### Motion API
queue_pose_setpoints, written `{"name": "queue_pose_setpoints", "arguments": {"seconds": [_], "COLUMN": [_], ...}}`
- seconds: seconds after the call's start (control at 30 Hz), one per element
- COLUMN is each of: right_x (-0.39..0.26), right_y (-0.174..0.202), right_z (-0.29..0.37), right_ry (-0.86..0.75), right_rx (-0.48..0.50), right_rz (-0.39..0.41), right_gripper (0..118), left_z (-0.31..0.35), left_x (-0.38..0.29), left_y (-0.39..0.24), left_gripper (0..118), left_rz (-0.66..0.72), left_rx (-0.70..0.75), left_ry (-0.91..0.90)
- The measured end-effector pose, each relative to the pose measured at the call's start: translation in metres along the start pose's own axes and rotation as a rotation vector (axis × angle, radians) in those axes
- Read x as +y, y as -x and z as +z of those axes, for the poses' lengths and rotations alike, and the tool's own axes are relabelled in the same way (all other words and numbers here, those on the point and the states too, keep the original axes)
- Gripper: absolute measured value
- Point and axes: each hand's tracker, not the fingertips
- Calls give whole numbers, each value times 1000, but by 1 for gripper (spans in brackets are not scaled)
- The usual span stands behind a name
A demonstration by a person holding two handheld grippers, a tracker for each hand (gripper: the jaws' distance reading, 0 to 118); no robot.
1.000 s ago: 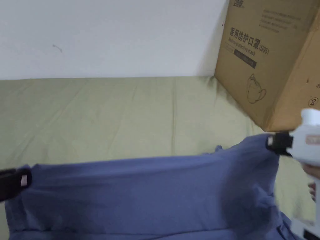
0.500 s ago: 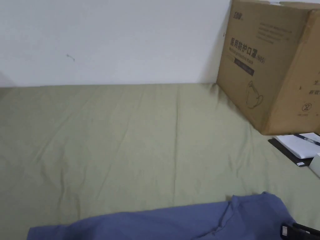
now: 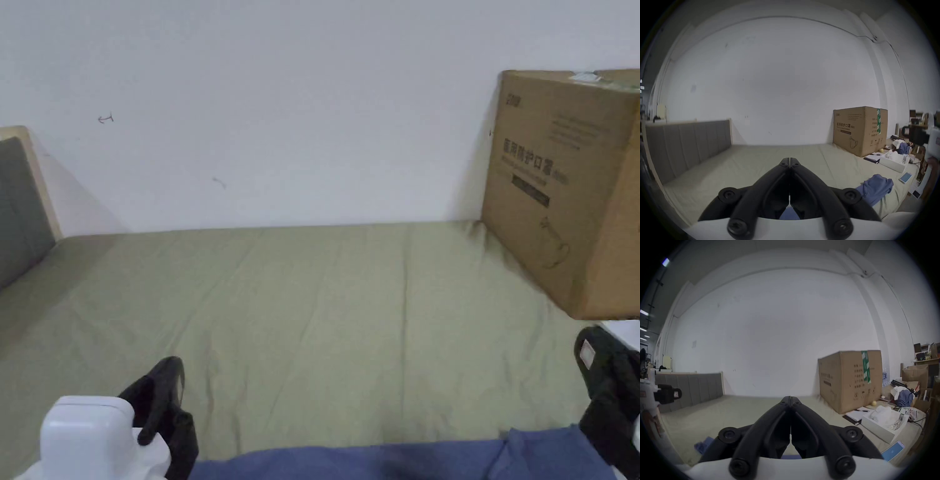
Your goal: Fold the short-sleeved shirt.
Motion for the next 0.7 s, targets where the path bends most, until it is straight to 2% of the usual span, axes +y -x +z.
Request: {"name": "queue_pose_setpoints", "arguments": {"seconds": [0.1, 0.17, 0.23, 0.33, 0.4, 0.43, 0.5, 0.53, 0.6, 0.63, 0.7], "right_x": [-3, -6, -3, 5, 7, 7, 6, 4, -2, -6, -14], "right_y": [16, 16, 15, 10, 10, 11, 15, 17, 20, 22, 26], "right_z": [6, 9, 7, 10, 10, 9, 3, 2, -4, -6, -14], "right_ry": [34, 65, 126, 194, 231, 253, 305, 319, 350, 368, 416], "right_rx": [-42, -25, -9, 50, 114, 126, 161, 171, 197, 211, 206], "right_rz": [12, 13, 16, -19, -33, -26, -5, 0, -17, -43, -79], "right_gripper": [1, 1, 1, 1, 1, 1, 1, 1, 1, 1, 1], "left_z": [6, 7, -1, -46, -91, -106, -122, -129, -143, -139, -143], "left_x": [1, 4, 12, 30, 6, -14, -43, -55, -86, -98, -127], "left_y": [-11, -10, 4, 62, 114, 131, 151, 160, 181, 184, 210], "left_gripper": [0, 0, 0, 0, 0, 0, 2, 14, 86, 115, 117], "left_rz": [28, 21, 82, 449, 797, 935, 997, 941, 865, 871, 969], "left_rx": [13, 30, -3, -315, -499, -553, -583, -574, -536, -516, -517], "left_ry": [-6, 0, 97, 452, 750, 824, 922, 955, 993, 1021, 1005]}}
